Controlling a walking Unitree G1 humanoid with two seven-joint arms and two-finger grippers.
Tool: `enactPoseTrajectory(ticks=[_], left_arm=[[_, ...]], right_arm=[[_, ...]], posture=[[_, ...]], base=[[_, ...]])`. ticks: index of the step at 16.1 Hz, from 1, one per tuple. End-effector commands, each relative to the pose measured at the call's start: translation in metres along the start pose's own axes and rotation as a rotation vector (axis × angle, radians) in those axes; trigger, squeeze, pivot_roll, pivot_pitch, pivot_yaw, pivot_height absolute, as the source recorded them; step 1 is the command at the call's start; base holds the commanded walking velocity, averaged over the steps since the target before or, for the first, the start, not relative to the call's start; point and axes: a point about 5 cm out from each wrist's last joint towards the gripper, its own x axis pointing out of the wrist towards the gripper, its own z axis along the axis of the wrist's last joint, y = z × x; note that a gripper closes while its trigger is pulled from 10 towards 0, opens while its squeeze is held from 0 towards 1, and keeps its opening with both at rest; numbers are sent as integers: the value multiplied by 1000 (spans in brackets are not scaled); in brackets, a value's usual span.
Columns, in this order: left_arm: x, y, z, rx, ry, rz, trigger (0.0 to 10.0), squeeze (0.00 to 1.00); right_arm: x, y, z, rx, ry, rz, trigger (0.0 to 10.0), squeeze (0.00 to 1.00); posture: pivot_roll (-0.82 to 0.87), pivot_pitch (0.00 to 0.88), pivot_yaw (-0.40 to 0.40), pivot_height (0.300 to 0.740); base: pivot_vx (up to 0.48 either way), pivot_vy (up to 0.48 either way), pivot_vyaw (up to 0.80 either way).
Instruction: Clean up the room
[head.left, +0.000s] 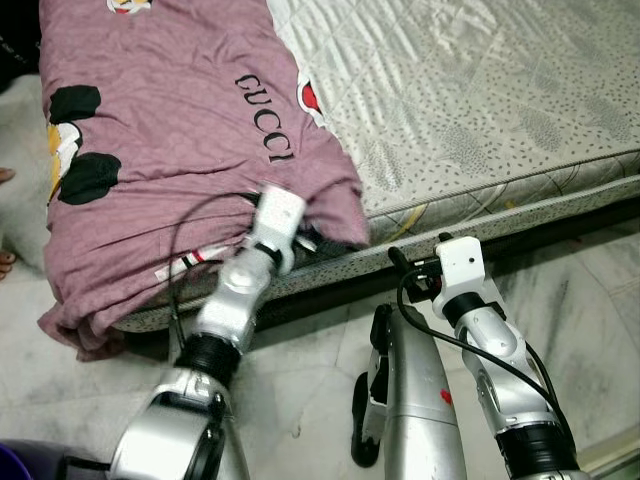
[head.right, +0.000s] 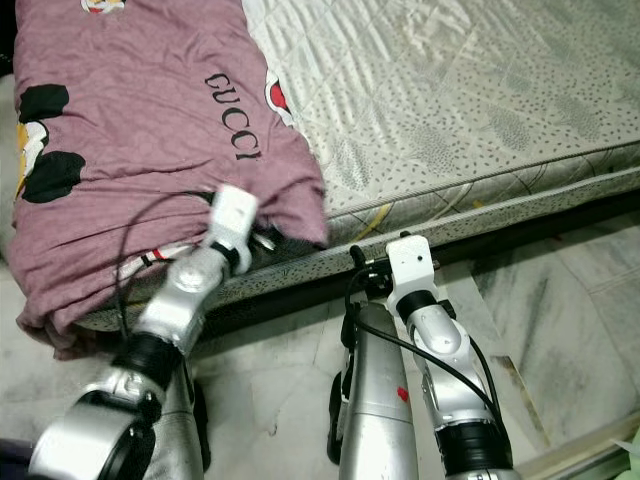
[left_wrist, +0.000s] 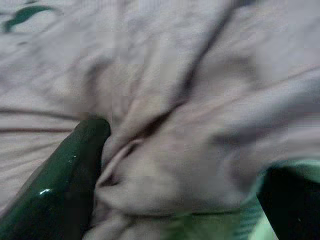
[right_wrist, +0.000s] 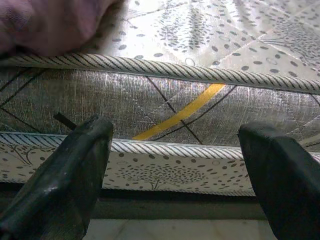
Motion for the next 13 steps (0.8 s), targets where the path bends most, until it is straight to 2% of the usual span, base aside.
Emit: enactPoseTrajectory(ticks=[1,2,3,4,5,6,7,8,10,11,13], left_arm=[[-2,-32,-4,54,7,-146,10000,0],[-4,-35,-3,63,-8,-161,10000,0],[-6,-43,-3,17,-25,-200,10000,0],[-10,-52,-4,-13,-28,-252,10000,0],[-15,-69,-6,-47,-19,-360,10000,0],[-19,-78,-6,-47,-11,-427,10000,0],[-25,-89,-9,-7,12,-513,10000,0],[-26,-91,-10,19,25,-530,10000,0],[-28,-86,-13,35,55,-488,10000,0],[-29,-75,-11,18,49,-420,10000,0],[-30,-62,2,4,-18,-331,10000,0]], right_arm=[[-3,-2,-6,-3,23,-12,10000,0],[-2,-2,-6,-3,23,-13,10000,0],[-1,-2,-6,-2,24,-13,10000,0],[0,-2,-6,-3,23,-12,10000,0],[1,-1,-6,-3,23,-11,10000,0],[1,-1,-6,-3,23,-10,10000,0],[2,0,-6,-3,22,-8,10000,0],[2,0,-6,-3,22,-7,10000,0],[0,-2,-7,-6,23,-7,10000,0],[-8,-8,-12,-16,39,-16,10000,0],[-12,-12,-17,-22,52,-24,10000,0]], posture=[[-67,272,-54,504],[-63,267,-53,504],[-61,264,-53,504],[-59,261,-52,504],[-57,257,-52,504],[-56,254,-52,504],[-53,250,-51,504],[-51,246,-48,504],[-49,242,-42,504],[-48,242,-37,504],[-45,243,-30,504]], base=[[0,0,0],[0,0,0],[0,0,0],[0,0,0],[0,0,0],[0,0,0],[0,0,0],[0,0,0],[0,0,0],[0,0,0],[0,0,0]])
